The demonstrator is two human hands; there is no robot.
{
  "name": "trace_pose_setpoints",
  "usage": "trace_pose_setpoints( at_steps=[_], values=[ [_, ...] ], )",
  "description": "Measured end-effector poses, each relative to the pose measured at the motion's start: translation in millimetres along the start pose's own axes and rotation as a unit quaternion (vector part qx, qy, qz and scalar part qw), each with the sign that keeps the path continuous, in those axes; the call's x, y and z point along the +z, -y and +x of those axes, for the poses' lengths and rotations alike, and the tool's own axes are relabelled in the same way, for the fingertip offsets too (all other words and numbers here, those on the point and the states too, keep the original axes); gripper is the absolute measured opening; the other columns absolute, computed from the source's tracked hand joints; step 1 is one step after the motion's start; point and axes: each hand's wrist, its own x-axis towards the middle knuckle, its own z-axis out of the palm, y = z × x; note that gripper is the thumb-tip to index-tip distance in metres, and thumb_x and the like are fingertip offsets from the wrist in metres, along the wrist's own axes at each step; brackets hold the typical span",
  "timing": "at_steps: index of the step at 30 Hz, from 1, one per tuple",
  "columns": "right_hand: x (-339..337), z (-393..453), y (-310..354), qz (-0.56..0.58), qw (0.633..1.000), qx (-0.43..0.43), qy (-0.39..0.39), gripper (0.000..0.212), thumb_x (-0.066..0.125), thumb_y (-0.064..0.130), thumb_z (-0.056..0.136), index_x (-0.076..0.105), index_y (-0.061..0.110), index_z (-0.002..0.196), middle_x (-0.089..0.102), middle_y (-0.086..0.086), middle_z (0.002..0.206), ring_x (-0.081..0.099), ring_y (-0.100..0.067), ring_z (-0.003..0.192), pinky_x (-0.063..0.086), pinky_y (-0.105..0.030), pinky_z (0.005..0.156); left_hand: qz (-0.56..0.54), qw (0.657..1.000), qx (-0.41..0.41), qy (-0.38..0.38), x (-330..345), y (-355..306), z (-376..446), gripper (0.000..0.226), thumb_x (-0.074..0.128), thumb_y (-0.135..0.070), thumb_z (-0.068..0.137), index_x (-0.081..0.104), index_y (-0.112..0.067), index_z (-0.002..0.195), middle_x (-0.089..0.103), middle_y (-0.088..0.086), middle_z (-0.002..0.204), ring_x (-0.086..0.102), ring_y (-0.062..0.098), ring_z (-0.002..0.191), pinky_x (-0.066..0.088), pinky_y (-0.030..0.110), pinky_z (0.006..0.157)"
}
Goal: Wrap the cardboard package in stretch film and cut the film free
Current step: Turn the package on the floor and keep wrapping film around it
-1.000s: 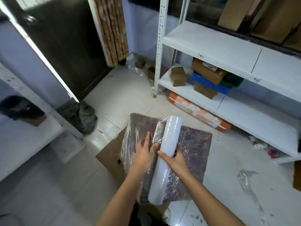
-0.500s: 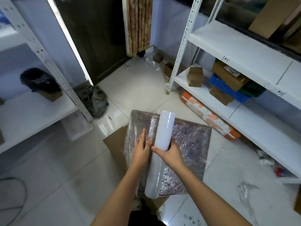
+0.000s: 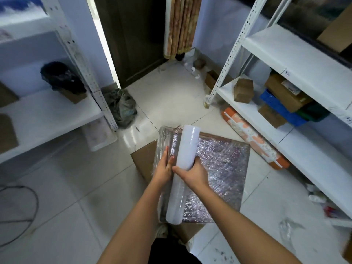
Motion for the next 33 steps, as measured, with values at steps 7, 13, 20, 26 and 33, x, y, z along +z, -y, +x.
trace_pose_setpoints(
  at_steps=[7, 13, 20, 26, 33],
  values=[
    [35.6, -14.3, 26.5, -0.063, 0.997, 0.031, -0.044, 0.071, 0.074, 0.051, 0.068, 0.038, 0.012, 0.114, 0.061, -0.008, 0.108, 0.062, -0.03, 0.098, 0.048, -0.034, 0.075, -0.049, 0.999, 0.001, -0.021, -20.6, 22.2, 1.2, 0.08, 0.047, -0.062, 0.088, 0.017, -0.023, 0.151, 0.022, -0.013, 0.15, 0.024, 0.006, 0.138, 0.022, 0.029, 0.116],
    [49.3, -13.6, 15.2, 0.048, 0.995, 0.083, 0.001, 0.076, 0.083, 0.037, 0.064, 0.038, 0.008, 0.118, 0.058, -0.01, 0.114, 0.06, -0.03, 0.104, 0.049, -0.034, 0.08, -0.059, 0.998, -0.019, -0.032, -31.2, 44.4, -3.0, 0.082, 0.044, -0.073, 0.08, 0.022, -0.035, 0.149, 0.034, -0.018, 0.135, 0.035, 0.005, 0.128, 0.029, 0.022, 0.104],
    [57.2, -19.9, 3.9, 0.153, 0.986, 0.045, 0.05, 0.065, 0.082, 0.027, 0.07, 0.041, 0.013, 0.118, 0.056, -0.003, 0.107, 0.059, -0.022, 0.103, 0.052, -0.034, 0.084, -0.064, 0.996, -0.031, -0.048, -35.7, 56.4, -3.1, 0.06, 0.04, -0.045, 0.095, 0.022, -0.031, 0.15, 0.035, -0.008, 0.146, 0.034, 0.013, 0.135, 0.028, 0.027, 0.109],
    [48.1, -18.1, 2.9, 0.165, 0.983, 0.041, 0.064, 0.07, 0.085, 0.019, 0.067, 0.043, 0.005, 0.122, 0.058, -0.005, 0.107, 0.058, -0.019, 0.094, 0.049, -0.025, 0.075, -0.059, 0.997, -0.026, -0.045, -35.5, 56.6, -2.9, 0.058, 0.04, -0.043, 0.097, 0.021, -0.03, 0.151, 0.032, -0.005, 0.152, 0.032, 0.015, 0.138, 0.027, 0.038, 0.116],
    [43.1, -18.7, -11.9, 0.175, 0.974, 0.022, 0.139, 0.047, 0.085, 0.017, 0.067, 0.058, 0.011, 0.104, 0.066, -0.003, 0.1, 0.064, -0.019, 0.094, 0.054, -0.027, 0.075, -0.067, 0.996, -0.024, -0.048, -32.9, 58.2, -13.7, 0.061, 0.039, -0.043, 0.096, 0.02, -0.027, 0.151, 0.031, -0.003, 0.153, 0.031, 0.015, 0.139, 0.027, 0.04, 0.116]
  ],
)
